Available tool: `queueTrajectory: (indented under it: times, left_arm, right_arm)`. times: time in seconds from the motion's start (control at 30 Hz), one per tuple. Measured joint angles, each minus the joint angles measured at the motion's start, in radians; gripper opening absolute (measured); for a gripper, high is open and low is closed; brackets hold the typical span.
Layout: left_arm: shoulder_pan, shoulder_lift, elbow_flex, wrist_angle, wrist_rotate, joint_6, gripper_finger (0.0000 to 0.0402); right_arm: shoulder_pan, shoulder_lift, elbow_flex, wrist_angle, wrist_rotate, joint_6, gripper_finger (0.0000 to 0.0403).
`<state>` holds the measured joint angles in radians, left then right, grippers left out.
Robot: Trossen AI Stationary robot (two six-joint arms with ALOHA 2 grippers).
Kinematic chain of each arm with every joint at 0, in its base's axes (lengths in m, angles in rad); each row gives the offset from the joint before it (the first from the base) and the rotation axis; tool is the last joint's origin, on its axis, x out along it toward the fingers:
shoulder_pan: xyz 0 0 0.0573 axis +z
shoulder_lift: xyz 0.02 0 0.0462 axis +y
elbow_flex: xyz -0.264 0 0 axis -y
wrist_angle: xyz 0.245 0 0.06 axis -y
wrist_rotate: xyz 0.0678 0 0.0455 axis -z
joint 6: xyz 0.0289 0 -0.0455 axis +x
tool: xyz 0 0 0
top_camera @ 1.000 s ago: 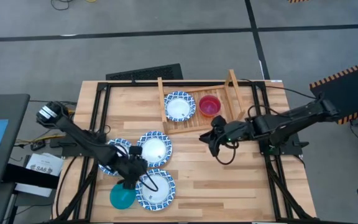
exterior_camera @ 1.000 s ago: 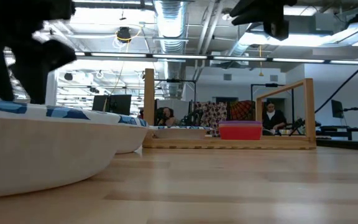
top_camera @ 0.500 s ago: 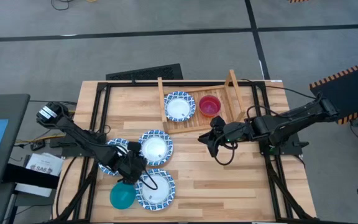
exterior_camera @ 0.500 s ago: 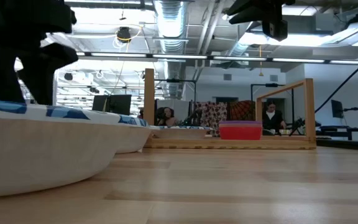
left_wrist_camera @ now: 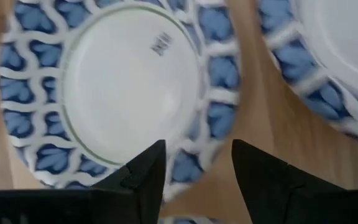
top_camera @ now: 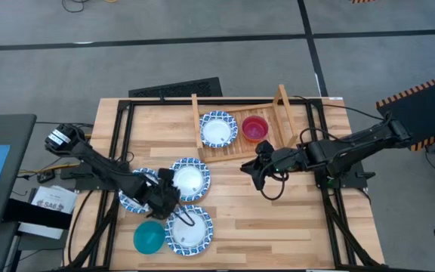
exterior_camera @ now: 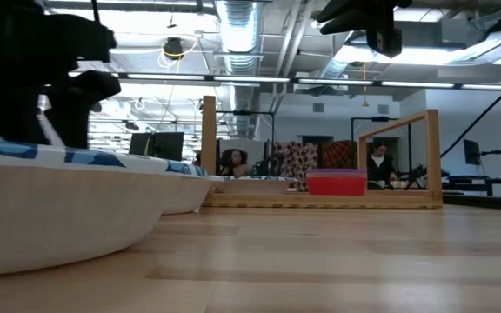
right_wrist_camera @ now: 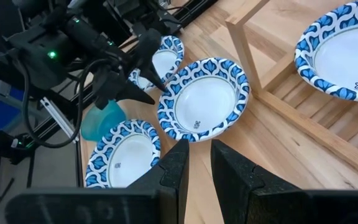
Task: Place and stack bowls onto a shelf
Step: Stack the top right blue pattern bowl on top of the other blue pattern bowl on the shelf
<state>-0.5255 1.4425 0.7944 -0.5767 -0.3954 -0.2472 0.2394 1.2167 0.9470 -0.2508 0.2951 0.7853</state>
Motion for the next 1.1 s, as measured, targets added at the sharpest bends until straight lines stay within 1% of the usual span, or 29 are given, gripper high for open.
queueTrajectory:
  times: [0.17, 0.3, 0.47, 0.67, 0.77, 0.97, 1.1]
  left_arm:
    - [0.021, 0.000, -0.005, 0.010, 0.023, 0.020, 0.0171]
    - [0.022, -0.001, -0.035, 0.020, 0.052, 0.043, 0.0171]
    - [0.026, -0.001, -0.055, 0.041, 0.008, 0.088, 0.0171]
    - [0.043, -0.001, -0.061, 0.080, 0.016, 0.086, 0.0168]
    - [0.045, -0.001, -0.061, 0.079, 0.004, 0.086, 0.0149]
    - [0.045, -0.001, -0.046, 0.080, -0.010, 0.085, 0.0075]
    - [0.045, -0.001, -0.012, 0.071, 0.010, 0.087, 0.0036]
  right_arm:
    - [0.000, 0.000, 0.000, 0.000, 0.001, 0.001, 0.0095]
    - [0.000, 0.000, 0.000, 0.001, 0.003, 0.001, 0.0095]
    - [0.000, 0.000, 0.000, 0.005, 0.015, 0.001, 0.0095]
    - [-0.002, 0.000, 0.000, 0.005, 0.029, 0.001, 0.0095]
    - [-0.002, 0.000, 0.000, 0.006, 0.030, 0.002, 0.0095]
    - [-0.002, 0.000, 0.000, 0.006, 0.030, 0.003, 0.0095]
    - [-0.002, 0.000, 0.000, 0.006, 0.030, 0.003, 0.0095]
